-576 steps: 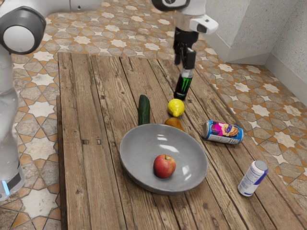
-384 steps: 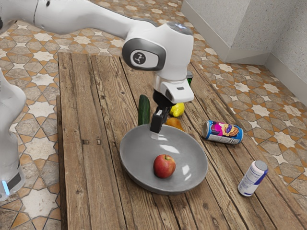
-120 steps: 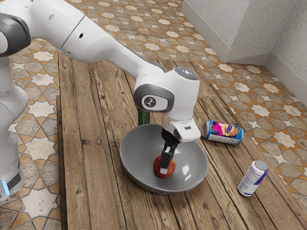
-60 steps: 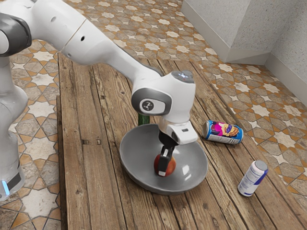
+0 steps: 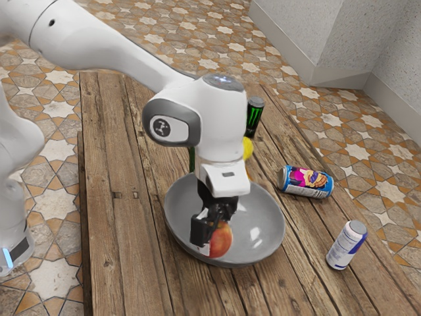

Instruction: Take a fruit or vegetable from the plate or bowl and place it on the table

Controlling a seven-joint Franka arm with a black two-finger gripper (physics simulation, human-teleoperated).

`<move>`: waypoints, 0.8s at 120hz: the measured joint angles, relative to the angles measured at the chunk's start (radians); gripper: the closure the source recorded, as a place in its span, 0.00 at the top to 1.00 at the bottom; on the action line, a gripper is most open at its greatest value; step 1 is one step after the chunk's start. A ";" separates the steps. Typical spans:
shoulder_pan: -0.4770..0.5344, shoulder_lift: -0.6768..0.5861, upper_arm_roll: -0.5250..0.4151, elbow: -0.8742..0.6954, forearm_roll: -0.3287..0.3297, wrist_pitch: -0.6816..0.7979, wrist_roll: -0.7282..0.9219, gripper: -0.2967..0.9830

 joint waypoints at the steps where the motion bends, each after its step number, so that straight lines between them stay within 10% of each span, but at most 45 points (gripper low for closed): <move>1: -0.005 -0.001 0.000 -0.001 0.000 -0.001 0.000 0.51; 71: -0.083 -0.026 -0.032 -0.027 0.020 -0.043 -0.013 0.51; 96: -0.082 -0.028 -0.035 -0.027 0.006 -0.051 -0.003 0.72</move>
